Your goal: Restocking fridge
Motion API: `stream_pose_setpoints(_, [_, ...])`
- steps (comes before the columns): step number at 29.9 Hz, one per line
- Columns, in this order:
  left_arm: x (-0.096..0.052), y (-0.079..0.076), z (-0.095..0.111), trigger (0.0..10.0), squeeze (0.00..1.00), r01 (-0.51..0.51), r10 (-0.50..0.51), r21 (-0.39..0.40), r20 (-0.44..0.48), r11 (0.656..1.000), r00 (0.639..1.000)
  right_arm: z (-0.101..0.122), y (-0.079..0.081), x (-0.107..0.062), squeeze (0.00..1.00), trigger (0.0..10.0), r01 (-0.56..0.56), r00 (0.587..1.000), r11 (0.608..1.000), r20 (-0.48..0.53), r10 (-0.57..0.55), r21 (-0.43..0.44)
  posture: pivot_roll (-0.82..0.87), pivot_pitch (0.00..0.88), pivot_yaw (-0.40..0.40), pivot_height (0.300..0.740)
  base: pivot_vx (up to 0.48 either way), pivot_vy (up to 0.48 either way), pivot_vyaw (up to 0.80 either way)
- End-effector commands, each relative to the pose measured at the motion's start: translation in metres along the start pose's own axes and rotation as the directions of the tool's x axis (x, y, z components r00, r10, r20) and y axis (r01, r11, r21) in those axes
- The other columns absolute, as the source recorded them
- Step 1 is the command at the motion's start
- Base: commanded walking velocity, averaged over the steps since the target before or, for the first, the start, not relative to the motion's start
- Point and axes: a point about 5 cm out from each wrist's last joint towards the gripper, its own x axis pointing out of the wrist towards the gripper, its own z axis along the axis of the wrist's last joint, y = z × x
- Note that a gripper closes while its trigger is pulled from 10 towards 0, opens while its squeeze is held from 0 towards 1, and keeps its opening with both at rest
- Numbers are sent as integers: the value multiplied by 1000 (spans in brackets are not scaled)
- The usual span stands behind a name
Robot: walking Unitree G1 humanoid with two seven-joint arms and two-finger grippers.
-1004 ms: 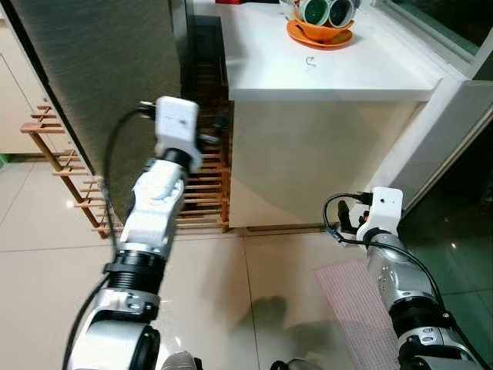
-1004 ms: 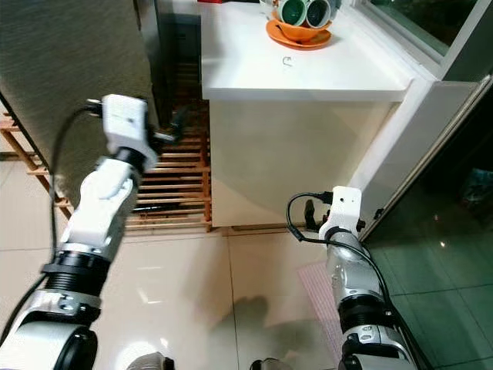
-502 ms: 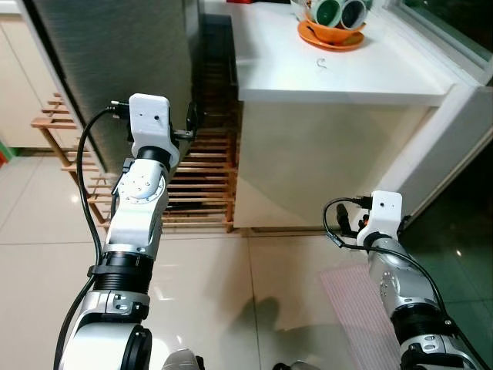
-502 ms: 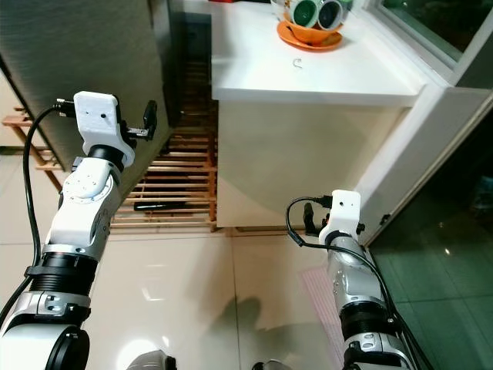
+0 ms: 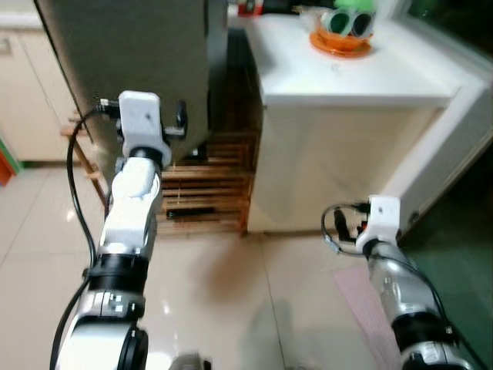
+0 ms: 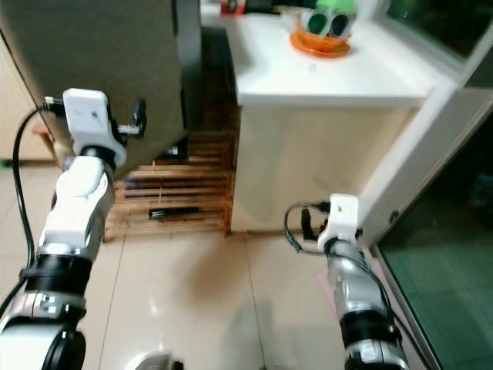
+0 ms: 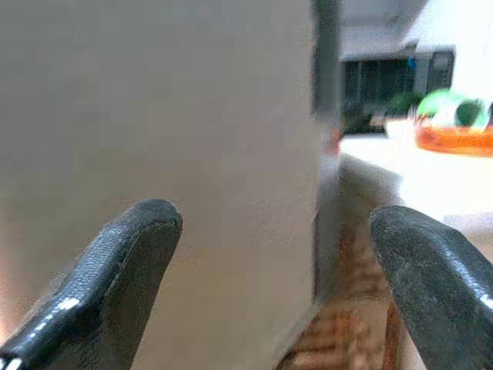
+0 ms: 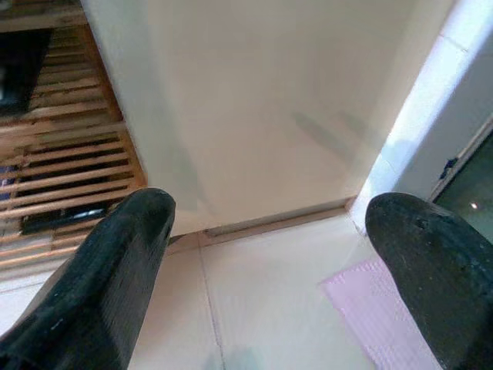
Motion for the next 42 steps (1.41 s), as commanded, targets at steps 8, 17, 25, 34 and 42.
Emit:
stream_pose_setpoints(8, [-28,-26,-32,10000,0,101,-106,-50,-112,994,988,40,17,-2,0,10000,-41,973,996,224,57,-75,55,0,-59,740,0,0,230])
stream_pose_setpoints(17, [-45,-34,-46,10000,0,104,-109,-42,-152,994,982,49,34,-2,0,10000,-94,956,990,269,118,-101,71,0,-63,740,234,0,274])
stream_pose_setpoints(25, [-43,-35,-44,10000,0,132,-136,-40,-145,990,980,45,43,-4,0,10000,-134,951,985,266,160,-110,69,0,-60,740,434,0,0])
stream_pose_setpoints(34, [-42,-37,-45,10000,0,160,-165,-43,-155,986,974,43,45,-4,0,10000,-135,951,985,267,158,-104,64,0,-54,740,447,0,0])
stream_pose_setpoints(42, [-40,-33,-45,10000,0,154,-157,-34,-156,988,975,42,48,-4,0,10000,-146,950,983,264,170,-107,65,0,-55,740,452,0,0])
